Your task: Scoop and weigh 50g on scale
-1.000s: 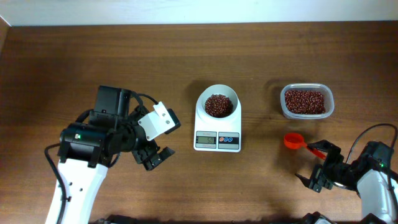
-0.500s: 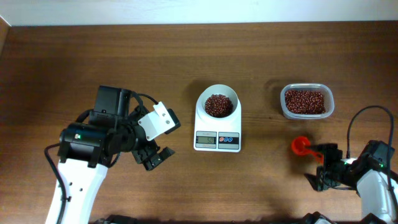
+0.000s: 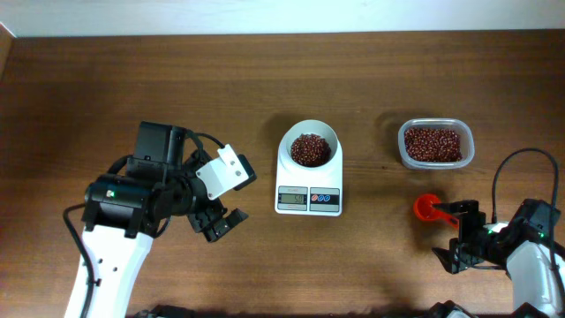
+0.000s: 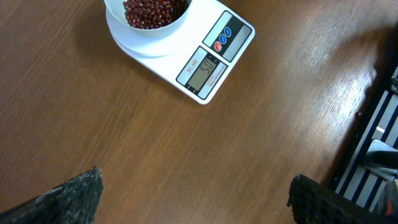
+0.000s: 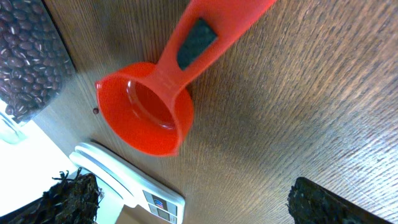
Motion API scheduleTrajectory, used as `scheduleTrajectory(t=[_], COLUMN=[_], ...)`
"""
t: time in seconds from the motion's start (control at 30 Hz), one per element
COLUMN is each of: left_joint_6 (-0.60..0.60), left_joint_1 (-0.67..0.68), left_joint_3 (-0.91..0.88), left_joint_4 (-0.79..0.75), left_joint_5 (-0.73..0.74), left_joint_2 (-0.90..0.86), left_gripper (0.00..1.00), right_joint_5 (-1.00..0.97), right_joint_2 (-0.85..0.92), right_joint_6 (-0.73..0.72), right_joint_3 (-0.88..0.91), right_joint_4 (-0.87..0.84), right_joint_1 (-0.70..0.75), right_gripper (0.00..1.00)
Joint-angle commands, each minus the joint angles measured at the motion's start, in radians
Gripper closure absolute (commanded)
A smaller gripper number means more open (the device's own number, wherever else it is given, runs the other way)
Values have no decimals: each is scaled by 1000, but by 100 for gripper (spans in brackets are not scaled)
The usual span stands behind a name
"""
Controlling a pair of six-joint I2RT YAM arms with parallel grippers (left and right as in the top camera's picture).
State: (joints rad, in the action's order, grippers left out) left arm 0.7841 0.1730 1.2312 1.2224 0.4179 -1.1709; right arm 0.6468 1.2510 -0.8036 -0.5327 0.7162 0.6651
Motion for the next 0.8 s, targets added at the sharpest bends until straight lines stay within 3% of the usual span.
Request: scheduleTrajectory(t=[0.0, 0.57, 0.77], left_joint_6=[-12, -12, -12], left_joint_1=[3, 3, 3], left_joint_3=[-3, -3, -3], left_joint_4=[2, 2, 2], left_joint_5=[4, 4, 4], left_joint_2=[3, 3, 3], left_gripper=[1, 1, 1], right_joint_5=[-5, -77, -92], right_joint_2=[-1, -1, -2], right_joint_6=[11, 11, 11], right_joint_3=[2, 2, 2], right_joint_4=[-3, -12, -175], right_joint_1=[3, 3, 2], right_gripper=[1, 1, 1])
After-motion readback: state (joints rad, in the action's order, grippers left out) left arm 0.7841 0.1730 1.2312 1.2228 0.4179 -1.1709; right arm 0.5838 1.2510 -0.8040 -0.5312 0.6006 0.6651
